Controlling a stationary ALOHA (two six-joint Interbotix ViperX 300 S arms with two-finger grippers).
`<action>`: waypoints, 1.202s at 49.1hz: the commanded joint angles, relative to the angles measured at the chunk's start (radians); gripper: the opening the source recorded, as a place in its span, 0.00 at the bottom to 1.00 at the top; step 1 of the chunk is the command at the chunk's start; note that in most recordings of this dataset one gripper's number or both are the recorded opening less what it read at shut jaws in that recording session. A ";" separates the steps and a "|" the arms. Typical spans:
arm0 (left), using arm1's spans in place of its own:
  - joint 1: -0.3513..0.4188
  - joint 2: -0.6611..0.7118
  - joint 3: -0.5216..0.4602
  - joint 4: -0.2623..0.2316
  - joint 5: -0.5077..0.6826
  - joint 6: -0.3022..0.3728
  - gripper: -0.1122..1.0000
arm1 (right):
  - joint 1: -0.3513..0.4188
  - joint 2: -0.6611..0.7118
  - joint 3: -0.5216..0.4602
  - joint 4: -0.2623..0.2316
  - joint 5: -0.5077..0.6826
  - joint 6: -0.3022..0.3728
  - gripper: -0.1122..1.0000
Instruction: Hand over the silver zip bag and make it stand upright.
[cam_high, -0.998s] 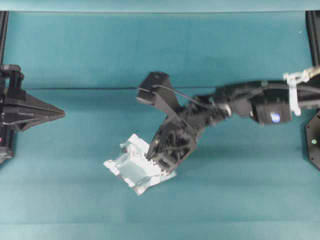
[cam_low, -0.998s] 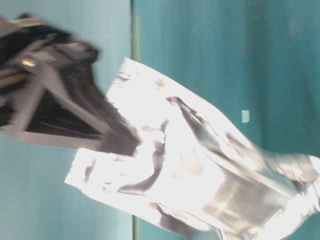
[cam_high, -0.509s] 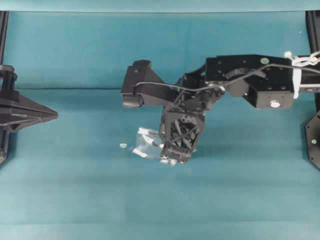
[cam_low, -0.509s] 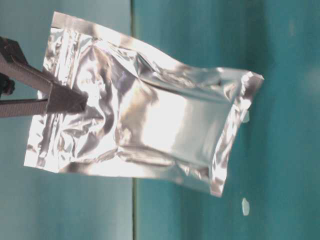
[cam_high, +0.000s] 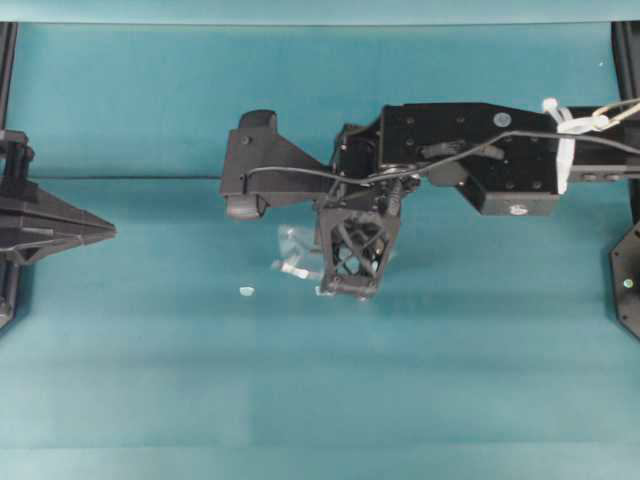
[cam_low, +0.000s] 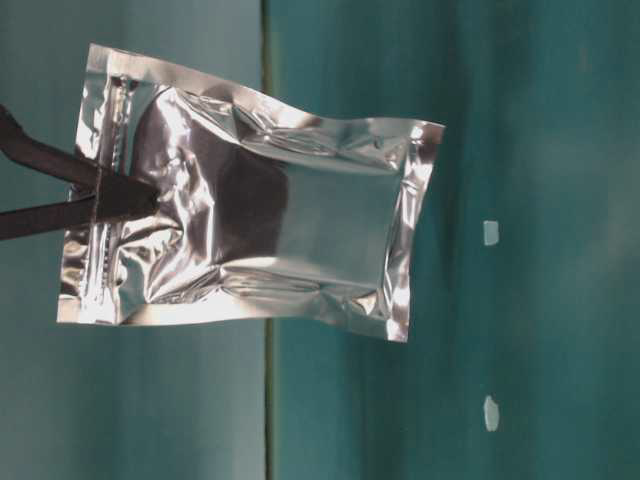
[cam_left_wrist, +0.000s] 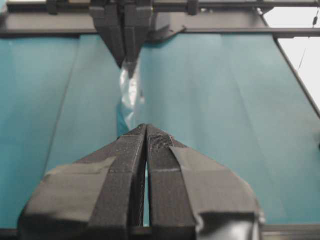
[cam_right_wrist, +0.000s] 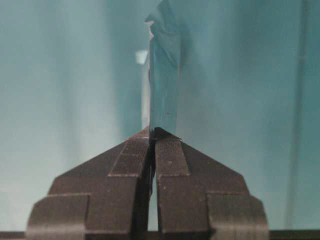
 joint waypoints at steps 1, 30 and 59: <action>-0.002 0.005 -0.018 0.002 -0.005 0.000 0.10 | 0.012 -0.005 -0.021 -0.018 0.008 -0.032 0.11; -0.002 0.009 -0.017 0.002 -0.005 0.000 0.10 | 0.035 0.041 -0.015 -0.026 0.009 -0.084 0.11; 0.018 0.061 -0.009 0.002 -0.003 -0.055 0.10 | 0.046 0.064 -0.021 -0.026 -0.009 -0.098 0.11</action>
